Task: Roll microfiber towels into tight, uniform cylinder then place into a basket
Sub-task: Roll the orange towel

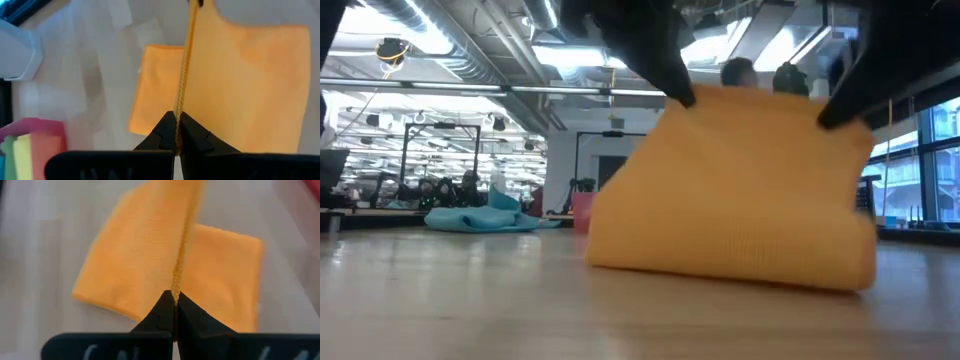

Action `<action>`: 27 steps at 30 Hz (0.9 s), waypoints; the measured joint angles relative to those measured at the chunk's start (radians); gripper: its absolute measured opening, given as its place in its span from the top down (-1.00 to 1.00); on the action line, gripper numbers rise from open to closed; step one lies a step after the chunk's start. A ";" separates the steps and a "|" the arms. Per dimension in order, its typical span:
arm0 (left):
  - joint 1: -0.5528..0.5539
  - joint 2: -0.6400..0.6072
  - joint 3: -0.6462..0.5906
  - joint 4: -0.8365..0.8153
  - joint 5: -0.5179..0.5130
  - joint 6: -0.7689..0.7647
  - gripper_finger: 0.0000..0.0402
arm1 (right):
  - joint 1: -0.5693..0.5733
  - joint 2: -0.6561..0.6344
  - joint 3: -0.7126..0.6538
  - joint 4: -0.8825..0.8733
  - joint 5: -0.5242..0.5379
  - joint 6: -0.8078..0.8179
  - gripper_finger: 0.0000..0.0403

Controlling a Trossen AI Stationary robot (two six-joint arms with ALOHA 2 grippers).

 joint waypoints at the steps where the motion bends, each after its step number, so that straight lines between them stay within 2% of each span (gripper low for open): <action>1: 0.018 0.000 0.000 0.005 0.003 0.008 1.00 | -0.018 -0.021 -0.037 0.022 0.000 0.011 0.99; 8: 0.169 0.001 -0.090 0.146 0.148 0.050 1.00 | -0.138 -0.090 -0.217 0.161 -0.024 0.012 0.99; 13: 0.252 0.001 -0.170 0.196 0.206 0.045 1.00 | -0.224 -0.090 -0.273 0.236 -0.067 -0.015 0.98; 18: 0.293 0.001 -0.253 0.277 0.329 0.031 1.00 | -0.291 -0.089 -0.299 0.277 -0.154 -0.016 0.98; 24: 0.296 0.001 -0.291 0.328 0.342 0.031 0.99 | -0.304 -0.089 -0.300 0.291 -0.207 0.002 0.97; 27: 0.293 0.001 -0.295 0.315 0.328 0.029 0.91 | -0.303 -0.088 -0.300 0.270 -0.270 0.011 0.96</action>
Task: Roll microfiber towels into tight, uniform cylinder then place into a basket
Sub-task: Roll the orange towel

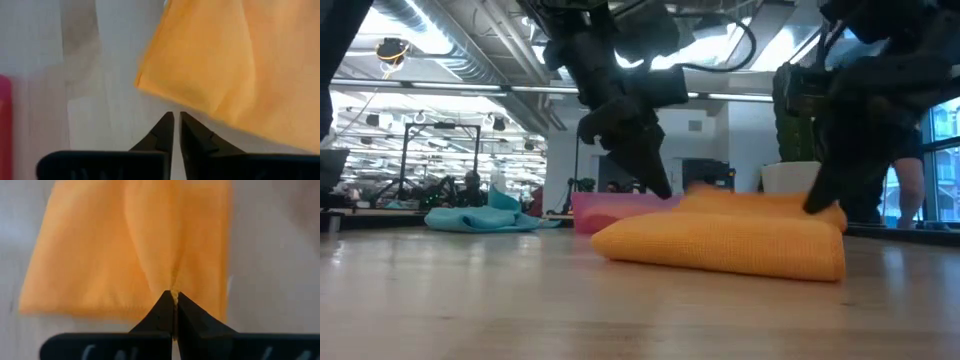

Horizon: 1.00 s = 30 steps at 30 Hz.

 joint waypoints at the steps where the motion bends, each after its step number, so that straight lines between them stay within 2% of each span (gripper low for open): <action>1: 0.000 0.001 -0.001 0.000 -0.002 -0.001 0.87 | 0.002 0.002 0.001 -0.007 -0.007 0.000 0.95; 9: -0.002 0.001 0.006 0.018 -0.067 0.002 0.55 | 0.010 0.001 0.042 -0.023 0.002 -0.005 0.87; 15: -0.013 0.001 0.006 0.019 -0.075 0.002 0.47 | 0.006 0.001 0.070 -0.086 0.090 -0.061 0.80; 18: -0.023 0.001 0.006 0.018 -0.074 0.002 0.48 | -0.015 0.001 0.071 -0.120 0.104 -0.069 0.66; 23: -0.042 -0.008 0.006 0.003 -0.082 0.019 0.46 | -0.044 0.000 0.080 -0.144 0.104 -0.068 0.25; 27: -0.065 -0.079 0.006 -0.057 -0.134 0.036 0.47 | -0.061 -0.023 0.152 -0.278 0.069 -0.051 -0.02; 30: -0.086 -0.158 0.007 -0.077 -0.137 0.010 0.47 | -0.048 -0.043 0.219 -0.339 0.067 -0.068 -0.09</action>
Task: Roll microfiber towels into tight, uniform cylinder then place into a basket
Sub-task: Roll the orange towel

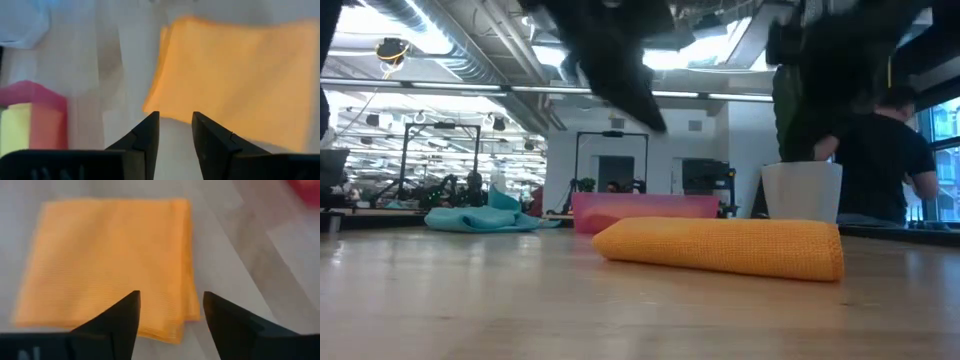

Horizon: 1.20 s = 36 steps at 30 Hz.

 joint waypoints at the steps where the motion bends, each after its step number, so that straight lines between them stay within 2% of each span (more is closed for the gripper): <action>1: -0.011 -0.022 0.000 0.000 0.009 -0.021 0.47 | 0.013 -0.003 0.021 0.004 0.002 -0.012 -0.09; 6: -0.107 -0.085 -0.013 0.005 0.005 -0.085 0.47 | 0.093 0.006 0.035 0.173 0.046 -0.066 -0.04; 9: -0.186 -0.092 -0.060 0.108 -0.078 -0.092 0.47 | 0.139 0.020 -0.010 0.308 0.072 -0.091 0.01; 15: -0.333 -0.119 -0.190 0.215 -0.255 -0.131 0.47 | 0.259 0.022 -0.090 0.598 0.245 -0.286 0.15; 19: -0.391 -0.160 -0.291 0.415 -0.320 -0.134 0.47 | 0.292 0.022 -0.104 0.765 0.321 -0.405 0.24; 22: -0.401 -0.182 -0.402 0.702 -0.315 -0.040 0.47 | 0.296 0.024 -0.104 0.831 0.324 -0.459 0.28; 25: -0.374 -0.197 -0.524 0.998 -0.258 0.019 0.48 | 0.294 0.034 -0.105 0.850 0.329 -0.477 0.32; 29: -0.311 -0.194 -0.656 1.295 -0.152 -0.032 0.48 | 0.290 0.072 -0.105 0.846 0.339 -0.477 0.34; 31: -0.286 -0.194 -0.701 1.385 -0.122 -0.087 0.48 | 0.283 0.101 -0.105 0.855 0.338 -0.478 0.35; 36: -0.258 -0.191 -0.737 1.405 -0.108 -0.123 0.48 | 0.253 0.166 -0.105 0.860 0.338 -0.477 0.35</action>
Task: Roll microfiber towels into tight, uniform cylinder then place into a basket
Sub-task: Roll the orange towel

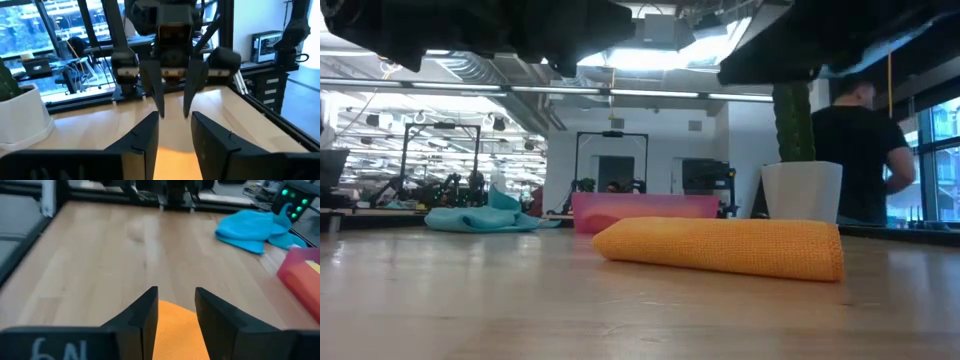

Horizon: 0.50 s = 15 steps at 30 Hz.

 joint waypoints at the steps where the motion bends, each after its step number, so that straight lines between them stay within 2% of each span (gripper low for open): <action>1: 0.002 0.000 0.000 0.003 0.001 0.006 0.48 | -0.006 0.013 0.000 0.009 0.000 0.000 0.35; 15: -0.013 0.000 0.042 0.002 0.002 0.035 0.48 | -0.069 0.085 0.000 0.074 -0.009 0.025 0.35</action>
